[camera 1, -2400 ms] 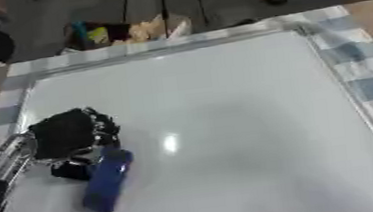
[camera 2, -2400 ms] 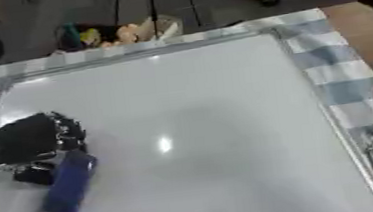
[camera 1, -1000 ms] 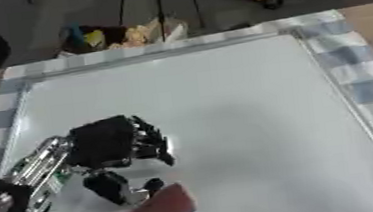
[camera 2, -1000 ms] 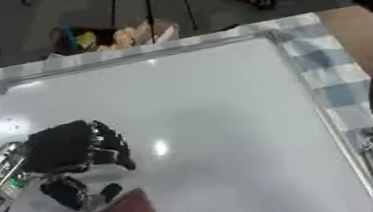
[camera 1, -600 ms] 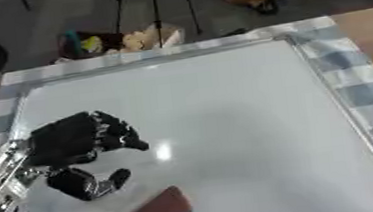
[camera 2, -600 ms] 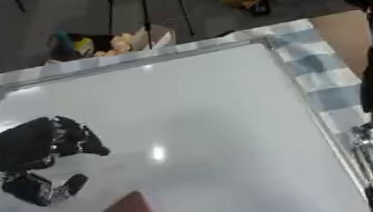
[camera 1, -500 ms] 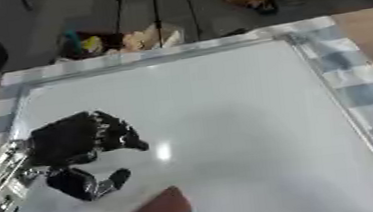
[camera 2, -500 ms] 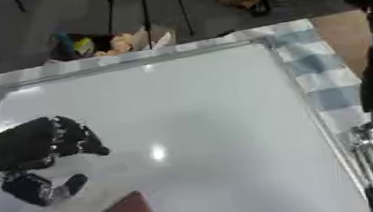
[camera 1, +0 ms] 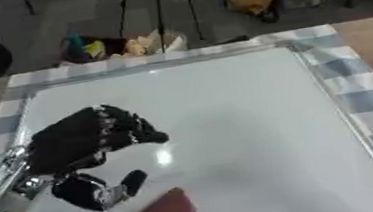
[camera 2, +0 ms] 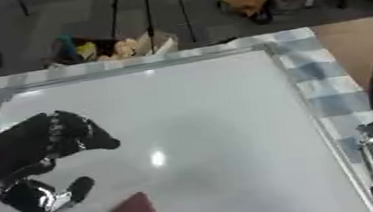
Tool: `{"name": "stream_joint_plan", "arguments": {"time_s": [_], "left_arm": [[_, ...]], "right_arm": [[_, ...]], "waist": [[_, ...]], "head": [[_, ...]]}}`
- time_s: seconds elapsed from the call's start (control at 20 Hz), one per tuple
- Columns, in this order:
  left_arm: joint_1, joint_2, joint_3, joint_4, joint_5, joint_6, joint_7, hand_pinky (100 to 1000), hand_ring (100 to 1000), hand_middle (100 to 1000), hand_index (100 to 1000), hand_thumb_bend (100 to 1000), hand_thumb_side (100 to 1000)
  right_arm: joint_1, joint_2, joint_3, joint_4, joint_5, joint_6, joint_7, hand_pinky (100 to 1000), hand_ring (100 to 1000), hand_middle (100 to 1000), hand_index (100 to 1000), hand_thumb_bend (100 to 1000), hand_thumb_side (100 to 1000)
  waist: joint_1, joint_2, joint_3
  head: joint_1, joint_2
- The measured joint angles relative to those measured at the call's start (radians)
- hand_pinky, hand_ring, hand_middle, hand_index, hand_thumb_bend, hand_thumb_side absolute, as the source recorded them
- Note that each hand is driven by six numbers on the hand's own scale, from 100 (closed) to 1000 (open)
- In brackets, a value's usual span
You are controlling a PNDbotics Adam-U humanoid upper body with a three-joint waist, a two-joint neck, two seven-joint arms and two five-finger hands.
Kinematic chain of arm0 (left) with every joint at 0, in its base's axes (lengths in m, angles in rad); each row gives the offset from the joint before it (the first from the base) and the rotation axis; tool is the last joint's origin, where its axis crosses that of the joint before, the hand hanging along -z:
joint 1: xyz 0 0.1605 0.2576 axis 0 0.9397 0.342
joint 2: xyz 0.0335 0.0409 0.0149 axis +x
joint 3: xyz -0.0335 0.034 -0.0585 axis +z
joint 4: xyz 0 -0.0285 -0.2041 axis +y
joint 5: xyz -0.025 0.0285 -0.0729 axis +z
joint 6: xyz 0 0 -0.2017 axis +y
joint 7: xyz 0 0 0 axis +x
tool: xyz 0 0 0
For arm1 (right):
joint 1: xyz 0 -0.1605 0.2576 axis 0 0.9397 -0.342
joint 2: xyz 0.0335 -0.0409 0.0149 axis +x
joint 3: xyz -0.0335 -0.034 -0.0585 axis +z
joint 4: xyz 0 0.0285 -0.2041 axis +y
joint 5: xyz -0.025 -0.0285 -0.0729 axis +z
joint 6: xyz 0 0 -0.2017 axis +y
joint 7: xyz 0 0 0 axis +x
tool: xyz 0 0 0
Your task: Wipe the whiteboard clean with a brush.
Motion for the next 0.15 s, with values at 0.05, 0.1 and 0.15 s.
{"name": "stream_joint_plan", "arguments": {"time_s": [0.05, 0.1, 0.15], "left_arm": [[0.02, 0.0, 0.031, -0.047, 0.053, 0.034, 0.001, 402, 586, 621, 872, 100, 1000], [0.039, 0.0, 0.062, -0.089, 0.103, 0.068, 0.004, 397, 582, 619, 872, 100, 1000], [0.054, -0.001, 0.09, -0.123, 0.146, 0.096, 0.007, 399, 581, 618, 874, 100, 1000]], "right_arm": [[-0.002, -0.004, -0.003, 0.0, 0.002, -0.002, -0.004, 776, 854, 658, 796, 100, 880], [-0.004, -0.008, -0.005, 0.0, 0.004, -0.005, -0.007, 776, 854, 659, 797, 100, 880], [-0.005, -0.012, -0.006, 0.0, 0.007, -0.007, -0.011, 776, 854, 662, 799, 100, 880]], "waist": [[-0.002, 0.0, 0.002], [-0.004, 0.0, 0.004], [-0.007, 0.0, 0.007]], "head": [[0.0, 0.0], [0.0, 0.0], [-0.001, 0.0]]}}
